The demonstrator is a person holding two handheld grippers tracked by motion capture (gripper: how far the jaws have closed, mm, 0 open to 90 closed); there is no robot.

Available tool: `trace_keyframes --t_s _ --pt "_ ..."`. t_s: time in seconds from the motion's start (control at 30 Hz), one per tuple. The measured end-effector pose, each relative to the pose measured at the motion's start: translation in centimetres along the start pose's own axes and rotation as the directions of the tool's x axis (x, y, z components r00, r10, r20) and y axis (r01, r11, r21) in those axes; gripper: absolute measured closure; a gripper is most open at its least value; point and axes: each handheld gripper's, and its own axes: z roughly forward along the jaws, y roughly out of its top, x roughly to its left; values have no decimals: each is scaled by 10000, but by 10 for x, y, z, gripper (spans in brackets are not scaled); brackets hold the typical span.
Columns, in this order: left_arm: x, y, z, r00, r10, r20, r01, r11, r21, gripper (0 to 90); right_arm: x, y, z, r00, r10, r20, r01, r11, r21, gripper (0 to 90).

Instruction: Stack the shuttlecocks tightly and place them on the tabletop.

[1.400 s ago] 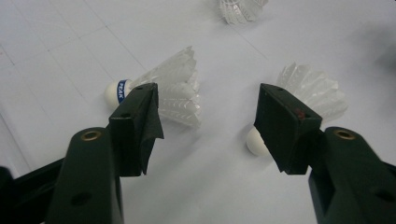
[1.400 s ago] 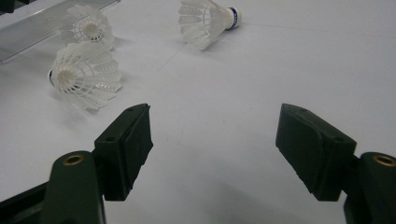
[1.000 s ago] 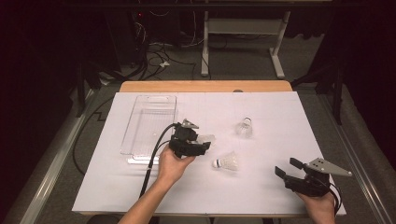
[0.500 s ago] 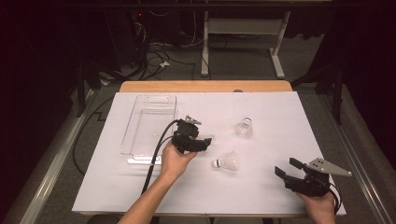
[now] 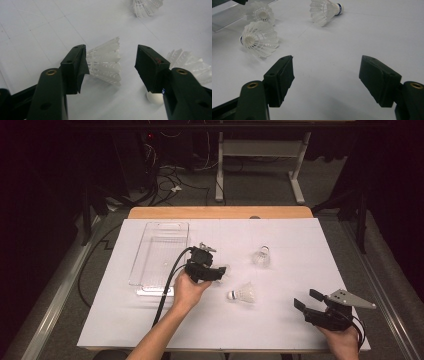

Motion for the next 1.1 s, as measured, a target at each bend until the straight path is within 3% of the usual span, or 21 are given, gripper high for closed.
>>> trace_keyframes --t_s 0.53,0.77,0.87,1.1 --pt "3 1 6 9999 -13 -148 18 9995 322 428 0 0 1 10000 -2 -5 2 10000 26 282" --pt "1 3 3 9997 125 -224 -115 9988 478 428 1 0 2 10000 -44 -22 44 10000 74 282" --pt "-4 8 2 9988 404 -270 -392 9982 451 425 0 0 2 10000 -26 -18 26 10000 64 282" --pt "0 15 11 9998 162 -121 -153 9971 743 430 0 0 1 10000 -45 -28 46 10000 31 283"
